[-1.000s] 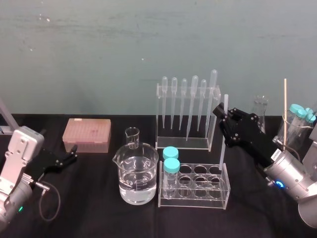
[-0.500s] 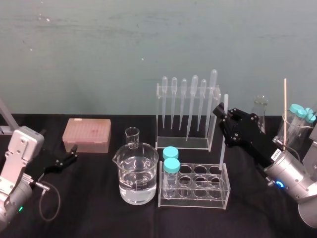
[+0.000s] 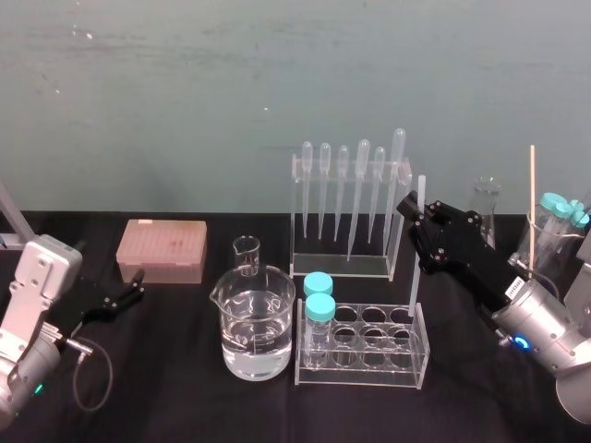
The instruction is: Pick up the stirring rod with one hand, then place it down.
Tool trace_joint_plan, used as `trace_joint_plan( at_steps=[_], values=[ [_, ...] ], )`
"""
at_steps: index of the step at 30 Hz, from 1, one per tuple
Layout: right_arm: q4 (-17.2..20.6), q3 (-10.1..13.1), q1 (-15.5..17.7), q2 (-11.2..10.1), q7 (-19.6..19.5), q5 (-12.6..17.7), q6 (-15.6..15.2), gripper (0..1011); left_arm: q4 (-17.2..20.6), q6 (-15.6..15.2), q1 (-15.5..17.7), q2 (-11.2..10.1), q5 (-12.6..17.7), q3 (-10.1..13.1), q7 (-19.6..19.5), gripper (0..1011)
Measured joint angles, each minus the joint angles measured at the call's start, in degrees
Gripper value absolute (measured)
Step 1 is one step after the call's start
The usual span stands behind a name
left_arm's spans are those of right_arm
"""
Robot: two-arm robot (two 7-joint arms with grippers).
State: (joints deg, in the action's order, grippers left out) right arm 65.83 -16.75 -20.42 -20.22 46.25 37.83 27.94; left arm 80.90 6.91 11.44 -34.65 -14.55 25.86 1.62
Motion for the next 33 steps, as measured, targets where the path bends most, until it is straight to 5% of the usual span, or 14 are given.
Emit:
trace_joint_plan(
  at_steps=[33],
  values=[
    [0.0, 0.0, 0.0, 0.0, 0.0, 0.0, 0.0, 69, 0.0, 0.0, 0.0, 0.0, 0.0, 0.0, 0.0, 1000]
  ],
)
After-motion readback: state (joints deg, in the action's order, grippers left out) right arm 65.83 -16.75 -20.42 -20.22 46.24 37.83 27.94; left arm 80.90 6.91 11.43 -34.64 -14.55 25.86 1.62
